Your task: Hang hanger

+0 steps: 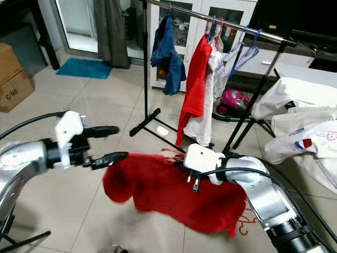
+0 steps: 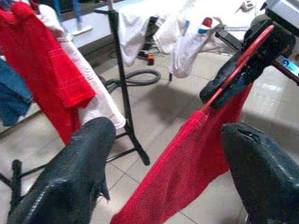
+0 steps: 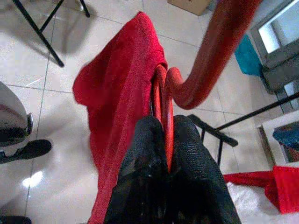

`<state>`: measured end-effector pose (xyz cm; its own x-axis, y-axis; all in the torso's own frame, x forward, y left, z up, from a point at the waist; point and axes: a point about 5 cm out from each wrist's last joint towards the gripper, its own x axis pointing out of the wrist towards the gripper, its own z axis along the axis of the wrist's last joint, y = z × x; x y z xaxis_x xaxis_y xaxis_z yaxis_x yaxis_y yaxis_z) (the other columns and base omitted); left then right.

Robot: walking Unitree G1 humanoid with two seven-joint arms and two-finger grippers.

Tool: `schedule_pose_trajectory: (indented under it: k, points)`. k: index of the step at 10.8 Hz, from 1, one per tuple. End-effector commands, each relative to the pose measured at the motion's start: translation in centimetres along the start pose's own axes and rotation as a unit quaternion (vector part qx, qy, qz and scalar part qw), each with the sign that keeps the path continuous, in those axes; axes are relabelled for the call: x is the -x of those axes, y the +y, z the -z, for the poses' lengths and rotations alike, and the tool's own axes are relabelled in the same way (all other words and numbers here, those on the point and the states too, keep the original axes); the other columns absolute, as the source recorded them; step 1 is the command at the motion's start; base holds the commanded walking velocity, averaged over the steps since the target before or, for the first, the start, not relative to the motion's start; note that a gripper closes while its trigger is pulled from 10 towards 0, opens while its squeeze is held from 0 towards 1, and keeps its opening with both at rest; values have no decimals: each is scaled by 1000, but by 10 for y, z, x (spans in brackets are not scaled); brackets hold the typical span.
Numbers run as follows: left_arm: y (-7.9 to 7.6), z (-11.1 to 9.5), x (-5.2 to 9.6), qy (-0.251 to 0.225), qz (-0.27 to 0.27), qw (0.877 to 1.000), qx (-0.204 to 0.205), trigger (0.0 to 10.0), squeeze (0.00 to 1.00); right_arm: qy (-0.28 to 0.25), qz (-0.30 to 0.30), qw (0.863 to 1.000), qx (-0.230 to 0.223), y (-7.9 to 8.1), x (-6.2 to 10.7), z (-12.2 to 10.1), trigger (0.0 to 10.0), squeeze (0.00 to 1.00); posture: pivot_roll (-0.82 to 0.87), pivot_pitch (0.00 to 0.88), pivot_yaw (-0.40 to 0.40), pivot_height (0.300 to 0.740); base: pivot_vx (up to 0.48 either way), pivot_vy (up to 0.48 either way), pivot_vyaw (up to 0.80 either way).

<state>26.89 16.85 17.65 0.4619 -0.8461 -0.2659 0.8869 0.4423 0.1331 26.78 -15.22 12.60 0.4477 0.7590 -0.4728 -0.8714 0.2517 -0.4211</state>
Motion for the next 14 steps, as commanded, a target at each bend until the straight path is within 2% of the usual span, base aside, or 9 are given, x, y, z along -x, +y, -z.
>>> schedule_pose_trajectory:
  k: [1,2,3,6,7,9,11,13,14]
  points:
    - [2,0,-9,14,25,999,-18,10000,1000,-7,-11,1000,22,-3,0,-11,10000,0,116,10,-45,740,0,0,0]
    - [4,5,-17,35,49,998,-25,10000,239,-13,-18,999,30,-3,-2,-17,10000,0,115,11,-45,740,0,0,0]
    - [5,9,-21,49,57,997,-34,10000,0,-14,-22,999,35,-3,-3,-20,10000,0,115,11,-45,740,0,0,0]
    - [5,13,-34,71,89,991,-74,10000,0,-14,-25,999,40,-4,-2,-24,10000,0,98,12,-27,740,0,0,0]
    - [11,9,-27,67,56,992,-91,10000,0,-12,-17,999,33,-4,1,-23,10000,0,94,10,-20,740,0,0,0]
    - [11,8,4,65,17,994,-91,10000,0,1,16,1000,3,-8,7,-13,10000,0,92,6,-10,740,0,0,0]
    - [-2,31,36,96,-20,994,-55,10000,0,3,45,999,-24,-12,9,-4,10000,0,115,4,-26,740,0,0,0]
    - [-1,62,47,77,-127,989,-12,10000,0,-65,40,995,-71,-12,10,-12,10000,0,127,1,-38,740,0,0,0]
    - [0,66,45,72,-150,986,-18,10000,0,-79,33,993,-84,-11,11,-11,10000,0,118,0,-32,740,0,0,0]
